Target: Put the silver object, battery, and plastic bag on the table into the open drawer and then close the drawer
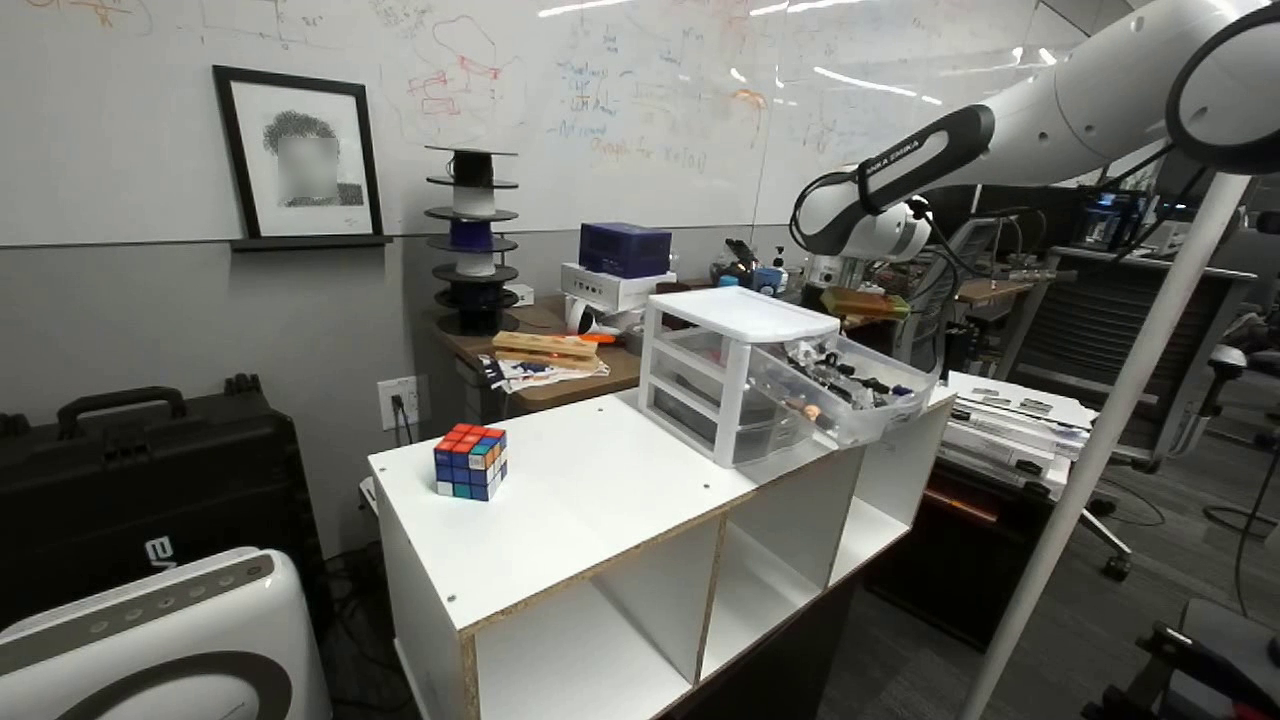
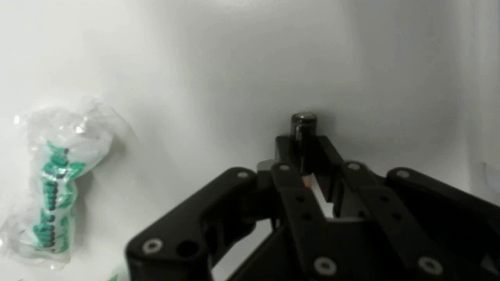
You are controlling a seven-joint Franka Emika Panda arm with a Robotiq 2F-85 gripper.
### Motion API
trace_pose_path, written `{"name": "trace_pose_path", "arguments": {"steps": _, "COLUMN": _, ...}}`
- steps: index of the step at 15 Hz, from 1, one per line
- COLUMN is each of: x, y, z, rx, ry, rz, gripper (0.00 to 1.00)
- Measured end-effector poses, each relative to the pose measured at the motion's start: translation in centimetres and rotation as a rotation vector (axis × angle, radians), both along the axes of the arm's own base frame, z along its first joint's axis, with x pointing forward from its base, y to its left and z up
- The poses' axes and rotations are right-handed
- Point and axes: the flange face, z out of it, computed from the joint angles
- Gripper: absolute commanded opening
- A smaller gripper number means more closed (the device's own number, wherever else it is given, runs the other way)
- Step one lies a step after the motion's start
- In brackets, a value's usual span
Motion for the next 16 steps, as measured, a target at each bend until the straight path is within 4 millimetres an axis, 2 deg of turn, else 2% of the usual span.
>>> {"name": "trace_pose_path", "arguments": {"steps": 1, "x": -0.1, "y": 0.0, "z": 0.0, "rx": 0.003, "ry": 0.007, "rz": 0.003, "gripper": 0.06}}
{"name": "trace_pose_path", "arguments": {"steps": 7, "x": -0.8, "y": 0.5, "z": 0.2, "rx": -0.058, "ry": 0.123, "rz": 0.001, "gripper": 0.04}}
{"name": "trace_pose_path", "arguments": {"steps": 9, "x": -0.6, "y": 1.2, "z": 0.9, "rx": -0.112, "ry": 0.141, "rz": -0.017, "gripper": 0.04}}
{"name": "trace_pose_path", "arguments": {"steps": 11, "x": -0.2, "y": 2.3, "z": 3.2, "rx": -0.197, "ry": 0.136, "rz": -0.027, "gripper": 0.04}}
{"name": "trace_pose_path", "arguments": {"steps": 16, "x": -0.1, "y": 7.8, "z": 12.8, "rx": -0.333, "ry": 0.06, "rz": 0.014, "gripper": 0.04}}
